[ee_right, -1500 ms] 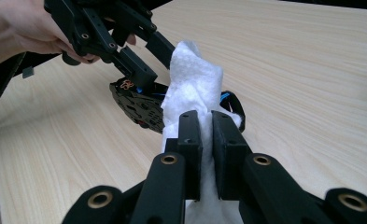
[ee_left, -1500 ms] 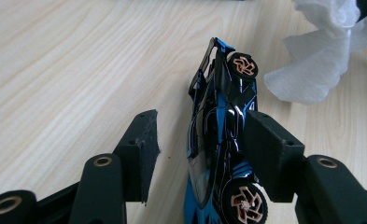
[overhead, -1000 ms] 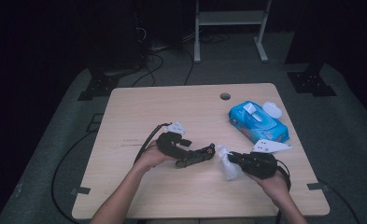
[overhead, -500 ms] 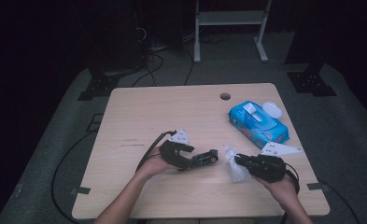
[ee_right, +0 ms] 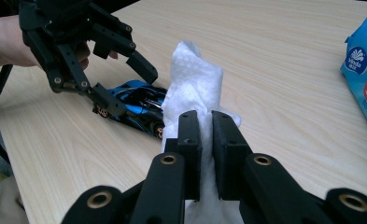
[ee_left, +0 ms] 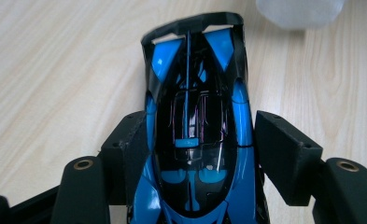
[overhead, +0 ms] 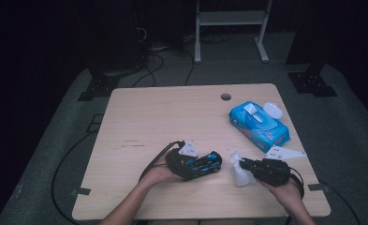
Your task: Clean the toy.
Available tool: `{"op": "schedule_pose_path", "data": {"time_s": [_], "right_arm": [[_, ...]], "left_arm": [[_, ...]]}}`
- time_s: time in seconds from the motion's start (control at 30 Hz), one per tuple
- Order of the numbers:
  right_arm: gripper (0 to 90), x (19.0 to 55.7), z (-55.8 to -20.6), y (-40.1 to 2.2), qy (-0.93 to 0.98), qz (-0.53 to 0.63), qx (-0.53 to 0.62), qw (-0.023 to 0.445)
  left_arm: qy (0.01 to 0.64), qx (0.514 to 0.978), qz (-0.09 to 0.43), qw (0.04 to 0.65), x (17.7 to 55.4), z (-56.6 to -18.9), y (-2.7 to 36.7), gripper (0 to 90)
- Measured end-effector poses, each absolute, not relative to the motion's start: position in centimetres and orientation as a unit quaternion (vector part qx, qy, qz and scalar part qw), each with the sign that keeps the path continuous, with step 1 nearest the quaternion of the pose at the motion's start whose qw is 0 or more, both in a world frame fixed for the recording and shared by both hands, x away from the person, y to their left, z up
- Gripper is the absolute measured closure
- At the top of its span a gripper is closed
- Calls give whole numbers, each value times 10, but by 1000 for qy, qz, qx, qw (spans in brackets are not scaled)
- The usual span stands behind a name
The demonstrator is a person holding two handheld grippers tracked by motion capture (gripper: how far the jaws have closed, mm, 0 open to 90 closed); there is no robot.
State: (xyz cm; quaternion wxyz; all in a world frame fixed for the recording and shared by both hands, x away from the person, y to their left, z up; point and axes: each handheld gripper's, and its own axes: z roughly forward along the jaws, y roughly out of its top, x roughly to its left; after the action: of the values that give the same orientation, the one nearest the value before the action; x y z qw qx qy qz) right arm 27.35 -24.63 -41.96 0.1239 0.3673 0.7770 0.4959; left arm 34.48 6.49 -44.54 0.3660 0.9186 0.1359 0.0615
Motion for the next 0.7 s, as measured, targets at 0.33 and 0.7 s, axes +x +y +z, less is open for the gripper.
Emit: {"op": "schedule_pose_path", "data": {"time_s": [0.33, 0.7], "right_arm": [[817, 276, -428, -250, 785, 481, 371, 120], [747, 284, -444, -265, 795, 447, 391, 122]], "left_arm": [[133, 923, 79, 352, 343, -448, 58, 244], [133, 932, 62, 331, 353, -460, 46, 182]]}}
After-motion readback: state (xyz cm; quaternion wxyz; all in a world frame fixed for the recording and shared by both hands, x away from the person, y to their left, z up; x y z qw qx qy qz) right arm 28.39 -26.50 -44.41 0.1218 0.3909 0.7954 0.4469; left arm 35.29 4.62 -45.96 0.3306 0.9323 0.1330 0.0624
